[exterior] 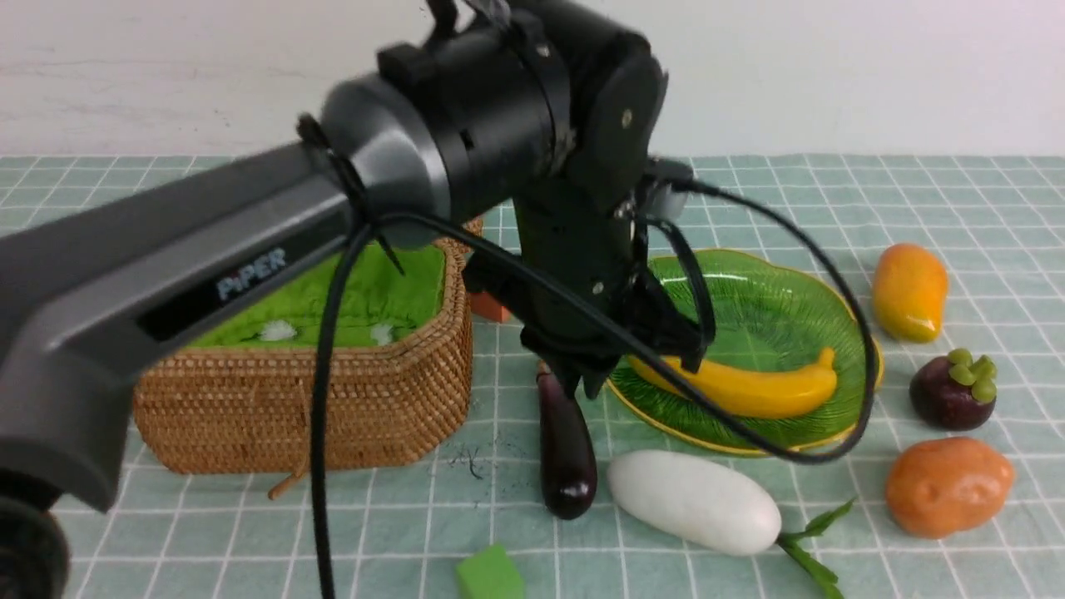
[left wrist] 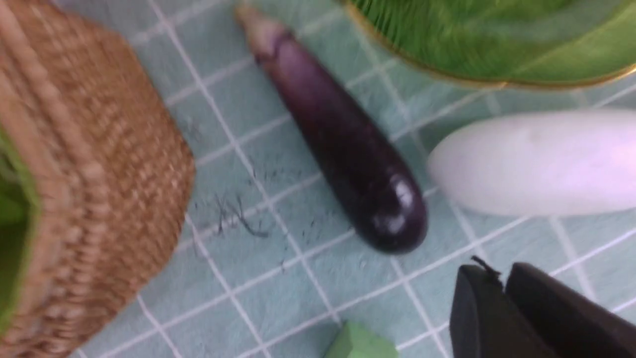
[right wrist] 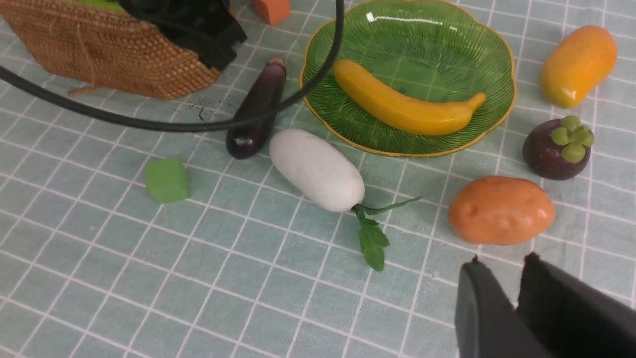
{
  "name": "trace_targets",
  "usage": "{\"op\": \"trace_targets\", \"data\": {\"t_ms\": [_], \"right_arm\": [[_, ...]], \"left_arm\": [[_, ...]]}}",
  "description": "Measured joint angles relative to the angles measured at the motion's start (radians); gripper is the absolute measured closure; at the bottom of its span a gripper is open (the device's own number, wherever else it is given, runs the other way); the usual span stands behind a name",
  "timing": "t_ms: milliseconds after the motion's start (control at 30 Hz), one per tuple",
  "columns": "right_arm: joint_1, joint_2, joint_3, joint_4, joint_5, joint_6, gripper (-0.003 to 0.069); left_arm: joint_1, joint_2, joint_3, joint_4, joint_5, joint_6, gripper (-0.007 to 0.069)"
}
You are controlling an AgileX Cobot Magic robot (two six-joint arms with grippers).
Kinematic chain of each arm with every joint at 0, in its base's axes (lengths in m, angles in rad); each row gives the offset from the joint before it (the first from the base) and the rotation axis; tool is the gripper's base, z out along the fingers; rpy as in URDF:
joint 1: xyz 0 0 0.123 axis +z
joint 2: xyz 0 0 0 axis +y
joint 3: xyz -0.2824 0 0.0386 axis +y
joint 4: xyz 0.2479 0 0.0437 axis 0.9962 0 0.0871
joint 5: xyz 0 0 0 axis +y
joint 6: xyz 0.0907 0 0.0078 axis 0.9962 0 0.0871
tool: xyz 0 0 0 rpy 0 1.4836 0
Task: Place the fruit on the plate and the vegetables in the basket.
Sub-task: Use the left arm to grab an eggplant and put it into the left basket
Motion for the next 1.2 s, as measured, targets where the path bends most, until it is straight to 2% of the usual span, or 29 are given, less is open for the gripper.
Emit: {"op": "trace_targets", "data": {"t_ms": [133,233,333,467,600,733,867,1000,1200], "right_arm": [[0.000,-0.011,0.030,0.000,-0.020,-0.008,0.0531],[0.000,-0.016,0.040,0.000,-0.027,-0.024,0.0531],[0.000,-0.016,0.048,0.002,-0.027,-0.036,0.0529],[0.000,-0.016,0.049,0.004,-0.027,-0.047,0.0529],[0.000,-0.016,0.049,0.004,-0.027,-0.050,0.0529],[0.000,-0.016,0.049,0.006,-0.026,-0.050,0.0529],[0.000,-0.016,0.049,0.007,-0.026,-0.050,0.0529],[0.000,-0.016,0.049,0.009,-0.035,-0.050,0.0529],[0.000,-0.016,0.049,0.052,-0.061,-0.051,0.0529]], "left_arm": [[0.000,0.085,0.009,0.075,-0.071,-0.131,0.0251],[0.000,0.139,0.009,0.131,-0.129,-0.185,0.0154],[0.000,0.193,0.009,0.174,-0.185,-0.211,0.0100],[0.000,0.249,0.009,0.218,-0.207,-0.238,0.0100],[0.000,0.280,0.008,0.252,-0.215,-0.285,0.0134],[0.000,0.287,0.003,0.247,-0.219,-0.297,0.0222],[0.000,0.292,-0.033,0.235,-0.166,-0.291,0.0229],[0.000,0.267,-0.116,0.209,-0.043,-0.236,0.0229],[-0.021,0.070,-0.154,0.169,-0.011,-0.061,0.0229]]}}
